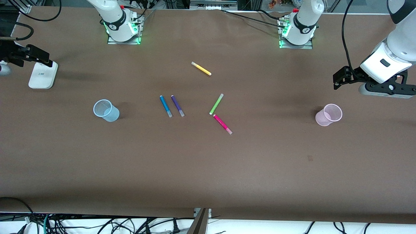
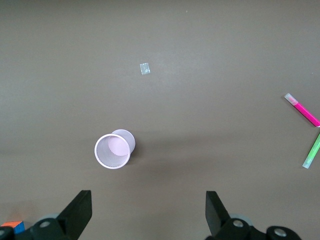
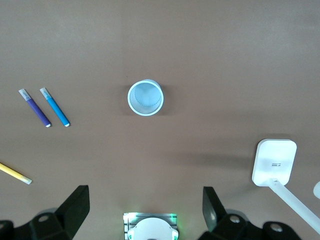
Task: Place pink and blue markers in matching cups
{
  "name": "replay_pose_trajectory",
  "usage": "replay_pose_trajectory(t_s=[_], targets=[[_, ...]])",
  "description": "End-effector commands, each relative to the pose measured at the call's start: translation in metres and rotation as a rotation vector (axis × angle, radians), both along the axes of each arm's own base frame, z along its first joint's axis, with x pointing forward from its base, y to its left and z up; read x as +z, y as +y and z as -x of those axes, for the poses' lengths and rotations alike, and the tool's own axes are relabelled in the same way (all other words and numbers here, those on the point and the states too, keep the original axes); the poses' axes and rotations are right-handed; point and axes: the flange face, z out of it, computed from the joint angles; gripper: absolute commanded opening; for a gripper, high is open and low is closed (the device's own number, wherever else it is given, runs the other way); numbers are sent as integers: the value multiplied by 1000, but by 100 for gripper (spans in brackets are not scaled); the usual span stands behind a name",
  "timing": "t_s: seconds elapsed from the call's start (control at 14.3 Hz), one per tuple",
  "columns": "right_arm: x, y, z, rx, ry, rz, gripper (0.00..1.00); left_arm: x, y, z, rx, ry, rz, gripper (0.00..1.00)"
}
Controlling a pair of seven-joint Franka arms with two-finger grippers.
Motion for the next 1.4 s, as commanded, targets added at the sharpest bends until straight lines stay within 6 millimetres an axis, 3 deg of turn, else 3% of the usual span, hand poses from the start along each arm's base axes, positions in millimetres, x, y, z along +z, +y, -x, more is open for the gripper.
replay_pose_trajectory(t_s=[0.0,0.21,0.35,0.49,0.84,0.91,0.98,1.05,1.19,1.33], targets=[[5,-1,-2,-21,-3,-15,100,5,0,-3,-7,4,18,100],[-1,-2,-6,-19,6,-14,100,5,-1,-3,-7,2,19,100],[-15,5,-16,-13,17,-18,100,5,-1,-3,-8,4,18,100],[-51,27,-42,25,22,-20,100,5,0,-3,-5,4,18,100],[-163,119,-82,169,109,-9,100,1,1,-3,-9,24,17,100],[-185,136,-87,196,118,-4,100,-8,1,-6,-10,41,9,100],[-207,149,-91,212,127,-1,100,-35,-1,-16,-8,89,-4,100],[-229,166,-91,236,128,1,100,-49,1,-19,-11,130,-6,100],[-271,204,-83,283,126,6,100,-64,-6,-24,-6,156,6,100],[-311,237,-76,333,138,10,100,-96,-21,-37,80,185,59,100]])
